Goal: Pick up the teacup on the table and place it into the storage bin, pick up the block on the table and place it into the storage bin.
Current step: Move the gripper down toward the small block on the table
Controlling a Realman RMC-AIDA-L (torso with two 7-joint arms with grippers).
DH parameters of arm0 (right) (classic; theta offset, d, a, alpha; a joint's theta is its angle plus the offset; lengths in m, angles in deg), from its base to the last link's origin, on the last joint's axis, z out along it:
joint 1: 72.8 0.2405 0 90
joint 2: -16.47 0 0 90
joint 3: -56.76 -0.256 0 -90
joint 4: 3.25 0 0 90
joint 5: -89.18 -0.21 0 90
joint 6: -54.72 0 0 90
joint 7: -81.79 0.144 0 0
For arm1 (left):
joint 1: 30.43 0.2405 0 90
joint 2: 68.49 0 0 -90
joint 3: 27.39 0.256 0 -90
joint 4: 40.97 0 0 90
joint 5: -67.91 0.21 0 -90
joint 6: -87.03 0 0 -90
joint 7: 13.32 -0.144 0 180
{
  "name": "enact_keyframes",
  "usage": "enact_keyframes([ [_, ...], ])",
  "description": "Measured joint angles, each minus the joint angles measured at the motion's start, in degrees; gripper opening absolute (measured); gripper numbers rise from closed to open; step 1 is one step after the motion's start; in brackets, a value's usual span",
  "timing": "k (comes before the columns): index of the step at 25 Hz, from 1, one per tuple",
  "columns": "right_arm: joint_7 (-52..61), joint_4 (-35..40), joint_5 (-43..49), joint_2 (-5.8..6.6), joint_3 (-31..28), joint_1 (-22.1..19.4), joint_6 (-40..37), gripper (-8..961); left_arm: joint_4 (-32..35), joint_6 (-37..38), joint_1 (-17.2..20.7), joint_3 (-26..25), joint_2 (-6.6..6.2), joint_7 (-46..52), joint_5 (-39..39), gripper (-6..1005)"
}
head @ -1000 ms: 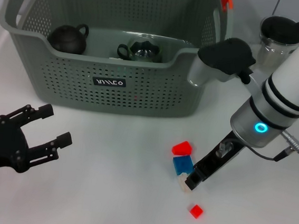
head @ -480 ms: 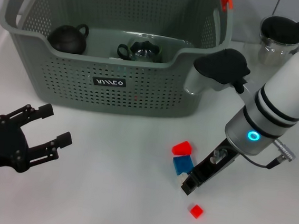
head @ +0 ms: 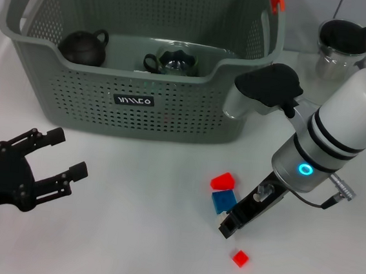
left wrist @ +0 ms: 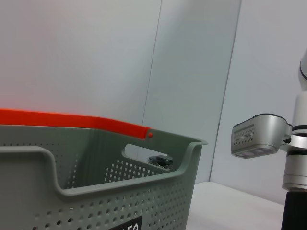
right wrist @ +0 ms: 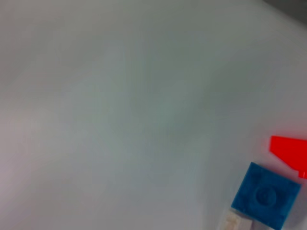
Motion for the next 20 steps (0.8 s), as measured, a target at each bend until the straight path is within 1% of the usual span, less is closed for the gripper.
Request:
enact_keyframes([
  [20,0.86,-1.87,-0.91,-0.03,0.57,0.03,1.86,255,-0.17,-0.61,-0.08,0.0,0.08,0.0,0.21,824],
])
